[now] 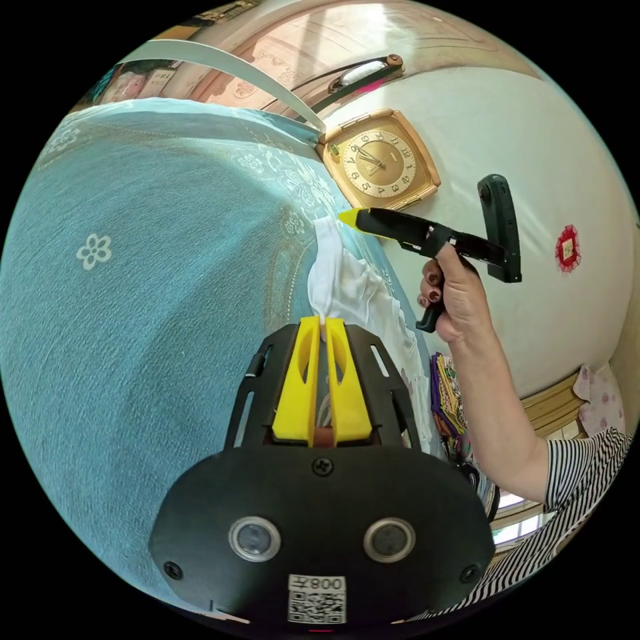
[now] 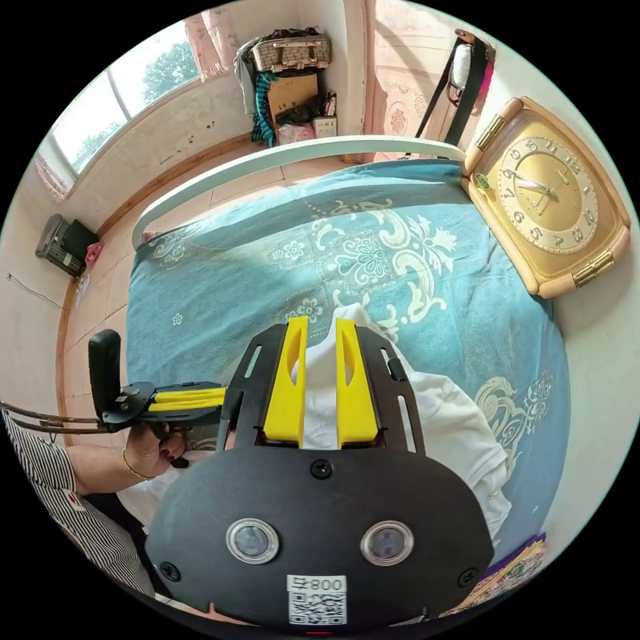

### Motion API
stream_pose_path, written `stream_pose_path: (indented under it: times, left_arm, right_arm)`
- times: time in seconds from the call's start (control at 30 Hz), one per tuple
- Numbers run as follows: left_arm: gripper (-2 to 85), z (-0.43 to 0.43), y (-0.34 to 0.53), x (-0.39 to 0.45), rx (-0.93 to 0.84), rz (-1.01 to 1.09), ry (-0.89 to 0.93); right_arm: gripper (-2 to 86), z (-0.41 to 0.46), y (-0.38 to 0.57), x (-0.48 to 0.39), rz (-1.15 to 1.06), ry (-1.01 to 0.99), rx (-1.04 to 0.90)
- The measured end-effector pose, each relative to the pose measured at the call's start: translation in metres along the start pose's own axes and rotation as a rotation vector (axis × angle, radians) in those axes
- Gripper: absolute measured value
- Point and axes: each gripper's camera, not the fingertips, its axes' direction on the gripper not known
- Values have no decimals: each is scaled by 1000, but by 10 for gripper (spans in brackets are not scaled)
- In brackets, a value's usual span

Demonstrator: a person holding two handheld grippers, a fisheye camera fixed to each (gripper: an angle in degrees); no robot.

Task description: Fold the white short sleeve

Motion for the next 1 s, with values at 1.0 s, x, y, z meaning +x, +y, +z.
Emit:
stream_pose_path:
  times: [1.0]
  left_arm:
    - [13,1,81,165,-73,466,11]
  right_arm:
    - [11,-68,165,276,427,-596,350]
